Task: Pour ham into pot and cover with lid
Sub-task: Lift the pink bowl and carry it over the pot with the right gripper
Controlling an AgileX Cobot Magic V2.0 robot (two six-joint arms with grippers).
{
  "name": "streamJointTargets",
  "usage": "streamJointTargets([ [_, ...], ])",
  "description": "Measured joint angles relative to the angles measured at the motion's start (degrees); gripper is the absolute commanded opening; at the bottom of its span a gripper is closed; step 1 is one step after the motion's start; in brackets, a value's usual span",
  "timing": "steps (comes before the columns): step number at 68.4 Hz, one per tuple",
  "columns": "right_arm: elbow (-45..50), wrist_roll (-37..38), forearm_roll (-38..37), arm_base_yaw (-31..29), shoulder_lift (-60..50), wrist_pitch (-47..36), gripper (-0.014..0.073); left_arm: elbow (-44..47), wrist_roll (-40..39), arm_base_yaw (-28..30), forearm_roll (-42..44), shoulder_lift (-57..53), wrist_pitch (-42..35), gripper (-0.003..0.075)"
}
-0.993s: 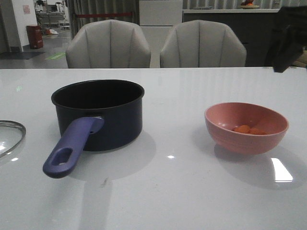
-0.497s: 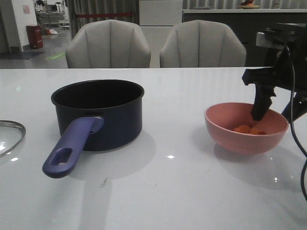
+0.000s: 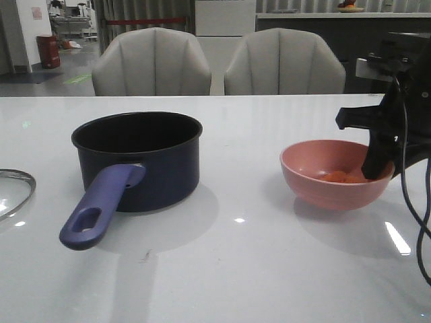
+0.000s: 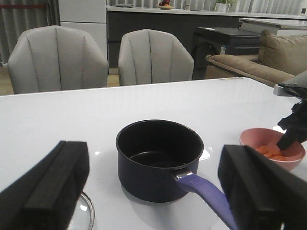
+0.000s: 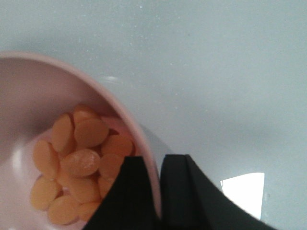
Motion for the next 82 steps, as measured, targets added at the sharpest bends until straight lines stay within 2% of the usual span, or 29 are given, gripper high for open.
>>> streamJointTargets([
  [8,-2.51,-1.09,0.11,0.00,-1.29,2.41,0.0139,0.00,0.00,0.00,0.00,0.00,0.00,0.0582],
  [18,-10.01,-3.04,0.11,2.48,-2.65,8.45,0.0139,0.00,0.00,0.00,0.00,0.00,0.00,0.0582],
  [27,-17.28,-3.45,0.11,8.21,-2.74,11.81,0.0139,0.00,0.00,0.00,0.00,0.00,0.00,0.0582],
  [37,-25.73,-3.58,0.11,17.16,-1.30,13.87,0.0139,0.00,0.00,0.00,0.00,0.00,0.00,0.0582],
  [52,-39.66,-2.42,0.39,24.98,7.88,15.64,0.0139,0.00,0.00,0.00,0.00,0.00,-0.09,0.0582],
  [67,-42.03,-1.54,0.39,25.54,11.28,6.82,0.0139,0.00,0.00,0.00,0.00,0.00,-0.09,0.0582],
  [82,-33.14,-2.25,0.39,25.99,9.11,-10.99,0.0139,0.00,0.00,0.00,0.00,0.00,-0.09,0.0582],
])
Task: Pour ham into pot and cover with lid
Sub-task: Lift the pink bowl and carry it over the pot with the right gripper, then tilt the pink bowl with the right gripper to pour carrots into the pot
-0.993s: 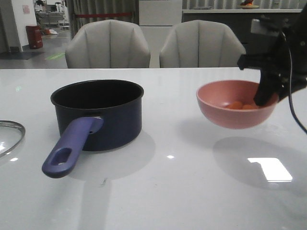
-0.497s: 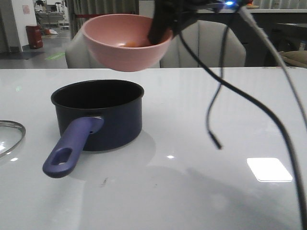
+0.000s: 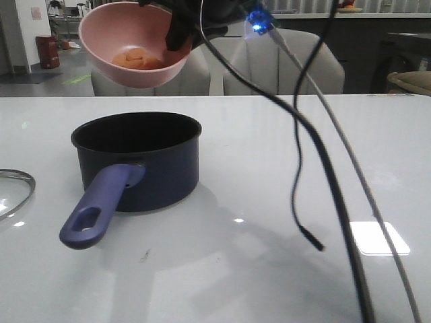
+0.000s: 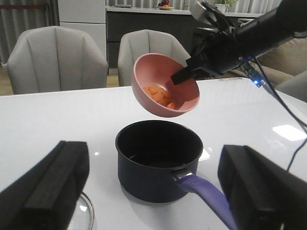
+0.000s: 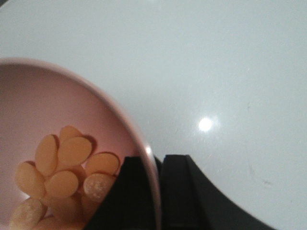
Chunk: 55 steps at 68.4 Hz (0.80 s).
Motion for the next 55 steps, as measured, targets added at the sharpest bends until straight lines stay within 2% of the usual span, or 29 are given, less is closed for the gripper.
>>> streamJointTargets([
  [10,11.68,-3.64,-0.15,1.68,-2.23,-18.86,0.0139,0.00,0.00,0.00,0.00,0.00,0.00,0.0582],
  [11,13.32,-4.27,-0.47,2.22,-2.36,-22.70,0.0139,0.00,0.00,0.00,0.00,0.00,0.00,0.0582],
  [12,13.32,-4.27,-0.47,2.22,-2.36,-22.70,0.0139,0.00,0.00,0.00,0.00,0.00,0.00,0.0582],
  [13,15.38,-5.32,-0.76,2.75,-2.46,-26.67,0.0139,0.00,0.00,0.00,0.00,0.00,0.00,0.0582],
  [14,15.38,-5.32,-0.76,2.75,-2.46,-26.67,0.0139,0.00,0.00,0.00,0.00,0.00,0.00,0.0582],
  [15,17.79,-6.02,-1.07,3.24,-2.51,-30.64,0.0139,0.00,0.00,0.00,0.00,0.00,0.00,0.0582],
  [16,17.79,-6.02,-1.07,3.24,-2.51,-30.64,0.0139,0.00,0.00,0.00,0.00,0.00,0.00,0.0582],
  [19,21.29,-7.42,-1.93,4.16,-2.51,-38.37,0.0139,0.00,0.00,0.00,0.00,0.00,0.00,0.0582],
  [33,28.57,-11.61,-7.44,5.05,-0.95,-63.01,0.0139,0.00,0.00,0.00,0.00,0.00,0.00,0.0582],
  [44,29.71,-19.57,-11.91,5.08,1.08,-72.56,0.0139,0.00,0.00,0.00,0.00,0.00,0.00,0.0582],
  [55,29.84,-32.17,-13.51,5.77,3.95,-80.63,0.0139,0.00,0.00,0.00,0.00,0.00,0.00,0.0582],
])
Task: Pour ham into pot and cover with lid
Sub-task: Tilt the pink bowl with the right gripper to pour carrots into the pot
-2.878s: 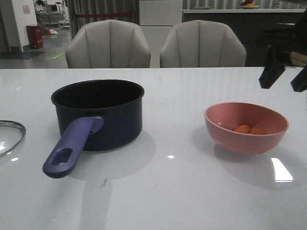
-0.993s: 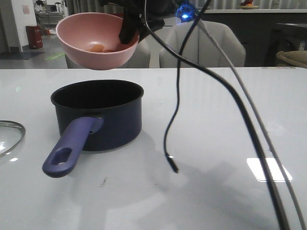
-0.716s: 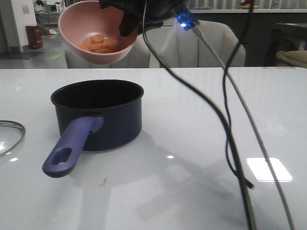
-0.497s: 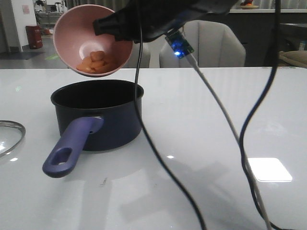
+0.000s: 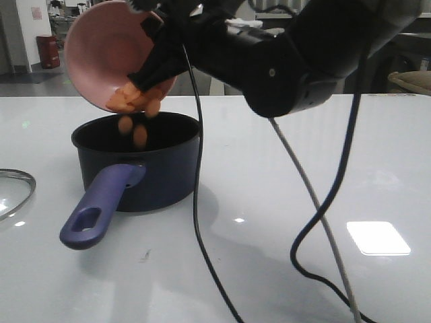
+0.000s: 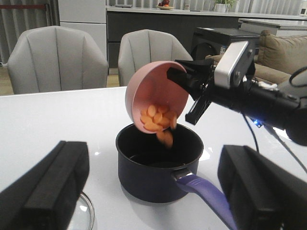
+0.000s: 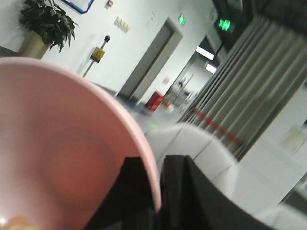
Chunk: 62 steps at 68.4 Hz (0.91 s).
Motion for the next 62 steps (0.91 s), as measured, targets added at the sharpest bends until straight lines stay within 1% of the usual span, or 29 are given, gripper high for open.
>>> streamJointTargets([
  [5,0.00,-5.01,-0.14,0.38,1.01,-2.45,0.0139,0.00,0.00,0.00,0.00,0.00,0.00,0.0582],
  [15,0.13,-11.53,-0.24,0.95,1.78,-4.42,0.0139,0.00,0.00,0.00,0.00,0.00,0.00,0.0581],
  [22,0.23,-14.18,-0.37,1.01,1.99,-4.53,0.0139,0.00,0.00,0.00,0.00,0.00,0.00,0.0582],
  [30,0.23,-14.29,-0.25,1.01,2.02,-4.53,0.0139,0.00,0.00,0.00,0.00,0.00,0.00,0.0582],
  [35,0.23,-11.35,0.45,1.01,2.12,-4.53,0.0139,0.00,0.00,0.00,0.00,0.00,0.00,0.0582],
  [47,0.23,4.22,2.89,1.01,1.90,-3.65,0.0139,0.00,0.00,0.00,0.00,0.00,0.00,0.0582],
  [53,0.23,12.39,3.24,1.01,0.84,1.18,0.0139,0.00,0.00,0.00,0.00,0.00,0.00,0.0582],
  [54,0.23,14.90,3.49,1.01,0.33,2.82,0.0139,0.00,0.00,0.00,0.00,0.00,0.00,0.0582],
  [59,0.23,19.73,4.75,1.01,-1.40,8.34,0.0139,0.00,0.00,0.00,0.00,0.00,0.00,0.0582],
  [60,0.23,21.35,5.19,1.01,-2.33,11.01,0.0139,0.00,0.00,0.00,0.00,0.00,0.00,0.0582],
  [61,0.23,21.35,5.19,1.01,-2.33,11.01,0.0139,0.00,0.00,0.00,0.00,0.00,0.00,0.0582],
  [62,0.23,22.53,5.96,1.01,-3.37,13.78,0.0139,0.00,0.00,0.00,0.00,0.00,0.00,0.0582],
])
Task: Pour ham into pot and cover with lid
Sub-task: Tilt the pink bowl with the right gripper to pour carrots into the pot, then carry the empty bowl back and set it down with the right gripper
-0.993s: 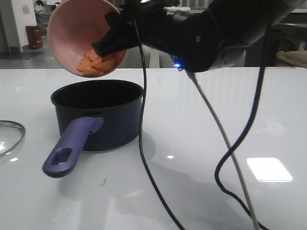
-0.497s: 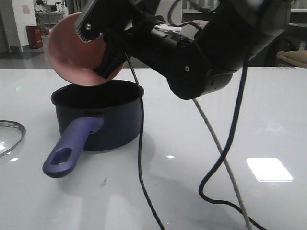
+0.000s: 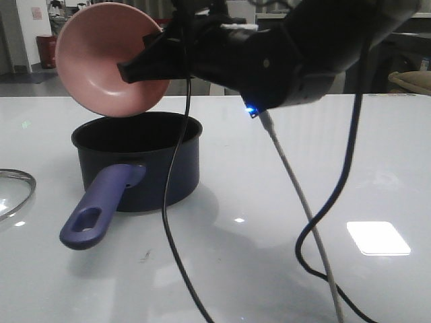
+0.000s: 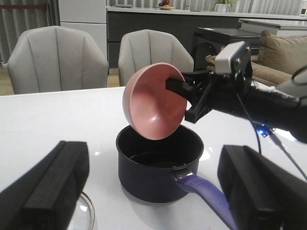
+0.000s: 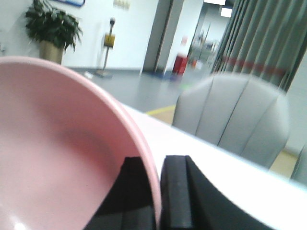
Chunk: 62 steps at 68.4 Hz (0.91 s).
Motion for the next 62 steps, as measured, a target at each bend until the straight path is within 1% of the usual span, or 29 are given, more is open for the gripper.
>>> streamJointTargets([
  [6,0.00,1.76,2.32,0.00,-3.22,8.60,0.0139,0.00,0.00,0.00,0.00,0.00,0.00,0.0582],
  [7,0.00,1.91,2.56,0.00,-3.84,8.60,0.0139,0.00,0.00,0.00,0.00,0.00,0.00,0.0582],
  [8,0.00,2.03,3.38,0.00,-5.09,12.19,0.0139,0.00,0.00,0.00,0.00,0.00,0.00,0.0582],
  [9,0.00,2.03,3.15,0.00,-4.77,11.46,0.0139,0.00,0.00,0.00,0.00,0.00,0.00,0.0582],
  [10,0.00,2.30,4.07,-0.13,-6.04,14.36,0.0139,0.00,0.00,0.00,0.00,0.00,0.00,0.0582],
  [11,0.00,2.30,4.07,-0.13,-6.04,14.36,0.0139,0.00,0.00,0.00,0.00,0.00,0.00,0.0582],
  [12,0.00,2.42,4.49,-0.36,-7.66,18.11,0.0139,0.00,0.00,0.00,0.00,0.00,0.00,0.0582],
  [13,0.00,2.42,4.49,-0.36,-7.66,18.11,0.0139,0.00,0.00,0.00,0.00,0.00,0.00,0.0582],
  [14,0.00,2.40,4.83,-0.59,-8.92,21.19,0.0139,0.00,0.00,0.00,0.00,0.00,0.00,0.0582],
  [15,0.00,2.40,4.83,-0.59,-8.92,21.19,0.0139,0.00,0.00,0.00,0.00,0.00,0.00,0.0582],
  [17,0.00,2.44,5.35,-0.85,-10.49,24.29,0.0139,0.00,0.00,0.00,0.00,0.00,0.00,0.0582],
  [21,0.00,2.54,5.98,-1.64,-12.55,30.30,0.0139,0.00,0.00,0.00,0.00,0.00,0.00,0.0582],
  [22,0.00,2.54,6.30,-2.16,-13.64,33.26,0.0139,0.00,0.00,0.00,0.00,0.00,0.00,0.0582],
  [23,0.00,2.54,6.35,-2.16,-13.90,33.26,0.0139,0.00,0.00,0.00,0.00,0.00,0.00,0.0582],
  [30,0.00,2.56,6.76,-4.83,-17.07,43.37,0.0139,0.00,0.00,0.00,0.00,0.00,0.00,0.0582],
  [40,0.13,2.96,6.85,-10.53,-20.01,54.91,0.0139,0.00,0.00,0.00,0.00,0.00,0.00,0.0582],
  [45,0.13,3.69,7.45,-15.40,-20.62,59.81,0.0139,0.00,0.00,0.00,0.00,0.00,0.00,0.0582],
  [46,0.13,3.69,7.48,-15.40,-20.72,60.25,0.0139,0.00,0.00,0.00,0.00,0.00,0.00,0.0582],
  [47,0.13,3.85,7.90,-17.40,-20.70,62.01,0.0139,0.00,0.00,0.00,0.00,0.00,0.00,0.0582],
  [48,0.13,3.85,7.76,-17.01,-20.70,62.01,0.0139,0.00,0.00,0.00,0.00,0.00,0.00,0.0582],
  [49,0.13,3.99,8.29,-18.60,-20.70,63.79,0.0139,0.00,0.00,0.00,0.00,0.00,0.00,0.0582],
  [52,0.13,4.10,8.93,-20.18,-20.70,65.58,0.0139,0.00,0.00,0.00,0.00,0.00,0.00,0.0582],
  [53,0.13,4.09,9.36,-22.09,-20.70,67.75,0.0139,0.00,0.00,0.00,0.00,0.00,0.00,0.0582],
  [54,0.13,4.09,9.36,-22.09,-20.70,67.75,0.0139,0.00,0.00,0.00,0.00,0.00,0.00,0.0582],
  [57,0.13,4.21,9.88,-24.95,-20.70,70.40,0.0139,0.00,0.00,0.00,0.00,0.00,0.00,0.0582],
  [62,0.17,4.21,10.29,-27.17,-20.70,72.90,0.0139,0.00,0.00,0.00,0.00,0.00,0.00,0.0582],
])
